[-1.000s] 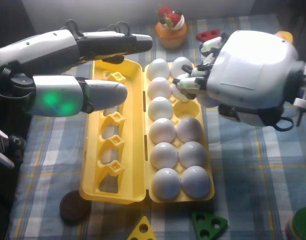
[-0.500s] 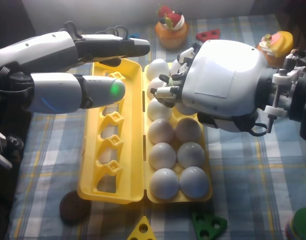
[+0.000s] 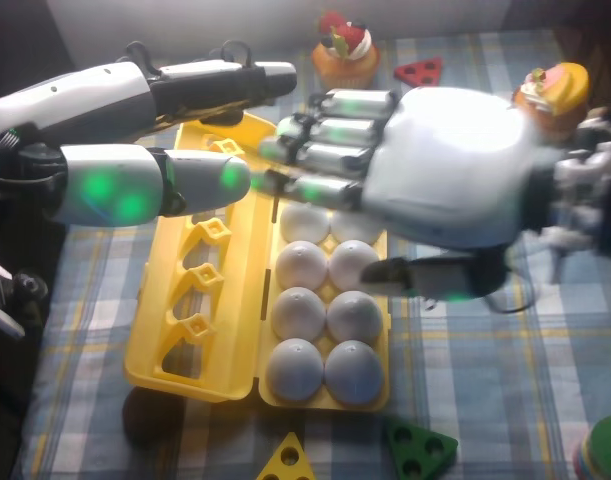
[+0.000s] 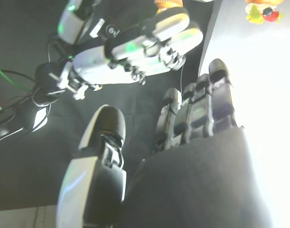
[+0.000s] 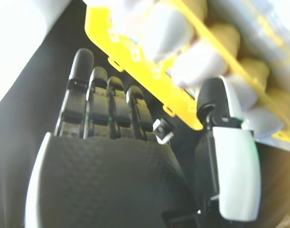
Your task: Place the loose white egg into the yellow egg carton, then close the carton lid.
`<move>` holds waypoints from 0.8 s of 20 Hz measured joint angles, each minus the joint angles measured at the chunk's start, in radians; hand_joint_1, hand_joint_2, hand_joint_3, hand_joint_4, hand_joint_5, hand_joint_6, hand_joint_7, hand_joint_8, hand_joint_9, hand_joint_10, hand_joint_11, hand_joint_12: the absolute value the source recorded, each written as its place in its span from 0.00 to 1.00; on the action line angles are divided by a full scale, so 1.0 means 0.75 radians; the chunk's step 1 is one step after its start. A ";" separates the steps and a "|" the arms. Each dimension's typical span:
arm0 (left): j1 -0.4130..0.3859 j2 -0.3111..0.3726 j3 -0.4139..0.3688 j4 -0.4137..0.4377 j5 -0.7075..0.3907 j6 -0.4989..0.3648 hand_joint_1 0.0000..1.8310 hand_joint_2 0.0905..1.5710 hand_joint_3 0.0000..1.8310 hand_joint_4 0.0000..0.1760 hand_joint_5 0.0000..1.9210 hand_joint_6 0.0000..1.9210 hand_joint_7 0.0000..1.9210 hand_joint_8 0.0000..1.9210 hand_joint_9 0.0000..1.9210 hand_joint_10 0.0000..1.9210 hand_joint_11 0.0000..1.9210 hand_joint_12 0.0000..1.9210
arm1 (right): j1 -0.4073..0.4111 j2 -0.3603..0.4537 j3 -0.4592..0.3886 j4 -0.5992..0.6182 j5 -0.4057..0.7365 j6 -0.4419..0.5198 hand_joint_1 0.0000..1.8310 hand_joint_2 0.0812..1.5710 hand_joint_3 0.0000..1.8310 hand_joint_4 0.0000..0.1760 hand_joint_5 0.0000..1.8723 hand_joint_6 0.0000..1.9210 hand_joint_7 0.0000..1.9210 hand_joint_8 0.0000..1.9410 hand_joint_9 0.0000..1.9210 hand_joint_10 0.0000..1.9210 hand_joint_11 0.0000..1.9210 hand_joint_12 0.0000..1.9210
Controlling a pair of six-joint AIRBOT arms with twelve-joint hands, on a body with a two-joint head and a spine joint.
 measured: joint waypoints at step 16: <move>0.157 0.086 0.100 -0.234 -0.218 -0.302 0.18 0.91 0.01 0.00 0.00 0.00 0.01 0.00 0.08 0.04 0.00 0.71 | -0.330 0.516 -0.240 0.223 0.376 -0.002 0.09 0.91 0.00 0.39 0.00 0.00 0.00 0.00 0.00 0.00 0.00 0.27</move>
